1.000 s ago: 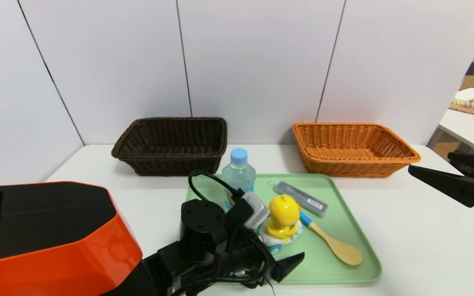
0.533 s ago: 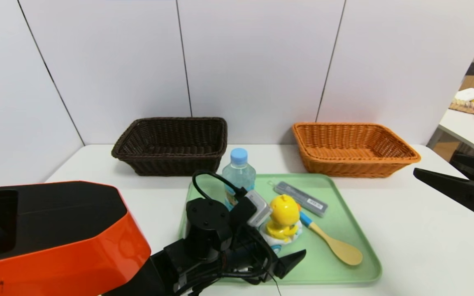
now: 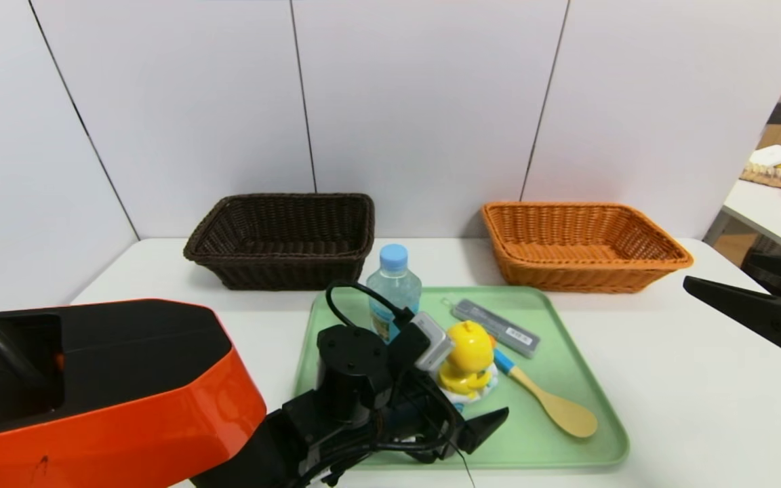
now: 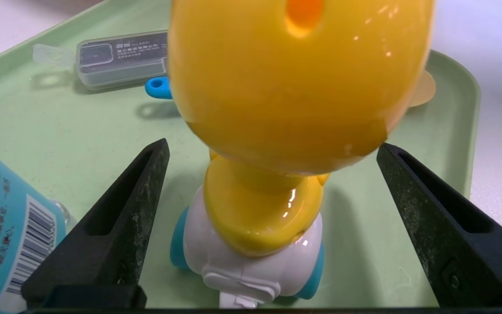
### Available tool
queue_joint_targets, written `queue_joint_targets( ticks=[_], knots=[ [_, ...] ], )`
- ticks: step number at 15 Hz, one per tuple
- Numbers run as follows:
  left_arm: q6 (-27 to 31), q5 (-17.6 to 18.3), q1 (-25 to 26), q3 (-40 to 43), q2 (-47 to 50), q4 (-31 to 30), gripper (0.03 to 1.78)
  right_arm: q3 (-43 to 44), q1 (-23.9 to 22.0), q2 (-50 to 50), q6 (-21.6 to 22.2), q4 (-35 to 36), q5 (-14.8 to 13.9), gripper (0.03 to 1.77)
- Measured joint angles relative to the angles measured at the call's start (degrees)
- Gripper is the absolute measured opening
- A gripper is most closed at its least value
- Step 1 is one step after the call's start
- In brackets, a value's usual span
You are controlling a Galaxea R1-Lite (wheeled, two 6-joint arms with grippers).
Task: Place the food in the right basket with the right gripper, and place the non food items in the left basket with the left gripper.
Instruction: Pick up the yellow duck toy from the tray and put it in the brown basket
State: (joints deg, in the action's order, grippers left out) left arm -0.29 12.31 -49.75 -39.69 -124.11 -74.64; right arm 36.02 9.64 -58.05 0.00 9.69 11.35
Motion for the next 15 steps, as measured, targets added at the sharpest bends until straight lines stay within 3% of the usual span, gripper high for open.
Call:
queue_joint_targets(
  ticks=[14,15],
  knots=[
    [-0.04,0.02,1.16,-2.01,-1.57,0.02,1.68,-0.88,0.00,-0.05,0.00,-0.02,0.00,1.71],
    [-0.15,-0.02,1.16,-2.06,-1.68,-0.02,1.47,-0.91,0.00,-0.07,0.00,0.00,-0.02,1.71]
  ],
)
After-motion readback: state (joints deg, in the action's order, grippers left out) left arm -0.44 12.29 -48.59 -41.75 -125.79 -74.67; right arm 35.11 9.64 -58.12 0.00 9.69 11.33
